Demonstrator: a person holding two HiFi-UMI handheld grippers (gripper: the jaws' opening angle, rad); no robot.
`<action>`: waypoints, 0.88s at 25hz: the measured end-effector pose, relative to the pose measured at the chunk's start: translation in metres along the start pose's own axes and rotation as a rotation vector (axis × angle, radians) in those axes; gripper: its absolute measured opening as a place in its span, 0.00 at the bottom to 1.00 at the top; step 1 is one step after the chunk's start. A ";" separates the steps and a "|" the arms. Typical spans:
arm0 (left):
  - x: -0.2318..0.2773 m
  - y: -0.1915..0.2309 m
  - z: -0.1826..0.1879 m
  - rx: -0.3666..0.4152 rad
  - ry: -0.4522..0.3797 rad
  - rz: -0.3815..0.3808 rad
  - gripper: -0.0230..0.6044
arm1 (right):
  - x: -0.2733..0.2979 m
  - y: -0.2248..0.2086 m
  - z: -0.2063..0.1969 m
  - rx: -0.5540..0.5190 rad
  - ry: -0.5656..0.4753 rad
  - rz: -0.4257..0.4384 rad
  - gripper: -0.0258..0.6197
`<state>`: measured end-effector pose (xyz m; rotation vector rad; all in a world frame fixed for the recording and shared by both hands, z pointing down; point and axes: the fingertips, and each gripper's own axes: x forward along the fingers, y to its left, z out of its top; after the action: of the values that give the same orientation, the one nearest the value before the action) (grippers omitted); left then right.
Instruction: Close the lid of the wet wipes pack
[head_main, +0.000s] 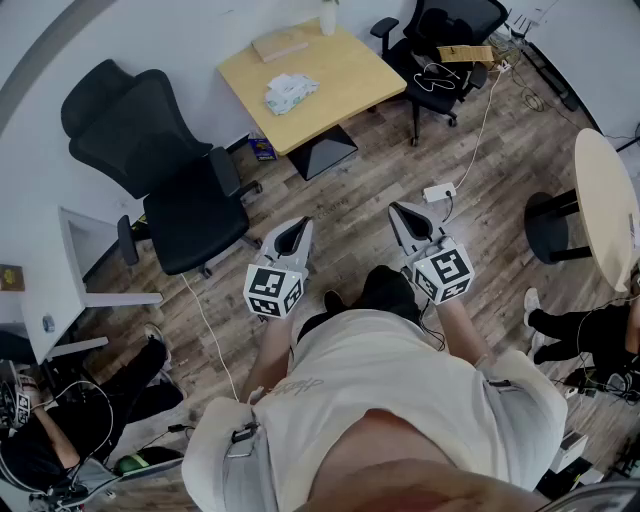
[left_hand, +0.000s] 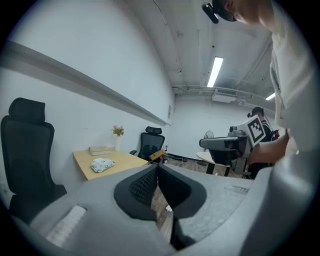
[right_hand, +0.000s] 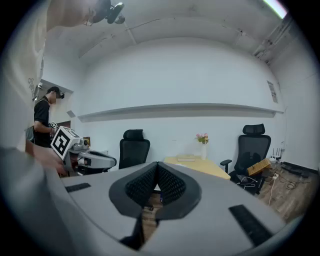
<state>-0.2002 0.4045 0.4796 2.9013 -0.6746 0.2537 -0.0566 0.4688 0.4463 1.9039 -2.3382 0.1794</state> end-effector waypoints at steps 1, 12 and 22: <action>0.002 0.001 0.000 -0.001 0.000 -0.003 0.06 | 0.001 -0.001 0.000 -0.002 0.001 -0.003 0.04; 0.064 0.009 0.010 -0.004 0.045 -0.021 0.06 | 0.021 -0.047 0.005 -0.004 0.000 0.010 0.04; 0.148 0.019 0.060 0.068 0.060 -0.032 0.06 | 0.065 -0.118 0.014 0.006 -0.037 0.080 0.04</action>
<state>-0.0704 0.3142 0.4520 2.9526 -0.6217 0.3644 0.0460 0.3803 0.4451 1.8335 -2.4422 0.1598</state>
